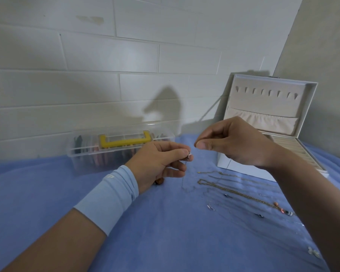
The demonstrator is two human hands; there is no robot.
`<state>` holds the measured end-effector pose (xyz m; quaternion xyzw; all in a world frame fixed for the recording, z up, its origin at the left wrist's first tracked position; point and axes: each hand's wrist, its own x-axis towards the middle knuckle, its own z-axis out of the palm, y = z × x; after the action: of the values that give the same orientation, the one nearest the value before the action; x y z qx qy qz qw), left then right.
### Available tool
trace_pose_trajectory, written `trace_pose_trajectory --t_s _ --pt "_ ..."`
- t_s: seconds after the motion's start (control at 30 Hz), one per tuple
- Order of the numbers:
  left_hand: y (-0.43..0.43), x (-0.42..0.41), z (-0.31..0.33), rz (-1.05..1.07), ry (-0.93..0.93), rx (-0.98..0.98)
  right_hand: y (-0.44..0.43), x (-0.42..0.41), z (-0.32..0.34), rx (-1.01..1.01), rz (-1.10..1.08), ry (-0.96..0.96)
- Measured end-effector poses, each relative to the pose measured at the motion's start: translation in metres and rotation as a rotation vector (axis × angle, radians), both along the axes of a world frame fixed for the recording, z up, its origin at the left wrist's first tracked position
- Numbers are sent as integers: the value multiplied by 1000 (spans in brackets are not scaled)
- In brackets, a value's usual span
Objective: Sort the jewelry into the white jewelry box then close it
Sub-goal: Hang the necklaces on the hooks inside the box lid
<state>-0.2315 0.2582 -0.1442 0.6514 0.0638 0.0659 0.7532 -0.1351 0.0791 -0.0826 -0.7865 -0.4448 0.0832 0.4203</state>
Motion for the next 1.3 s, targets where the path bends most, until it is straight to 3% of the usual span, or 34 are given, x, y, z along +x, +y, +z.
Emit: trace_pose_trajectory --t_s 0.63,1.3 --pt "-3 -1 0 -101 33 -22 9 0 -15 76 83 206" --pt "-4 -3 2 -166 13 -76 7 3 -14 102 99 201"
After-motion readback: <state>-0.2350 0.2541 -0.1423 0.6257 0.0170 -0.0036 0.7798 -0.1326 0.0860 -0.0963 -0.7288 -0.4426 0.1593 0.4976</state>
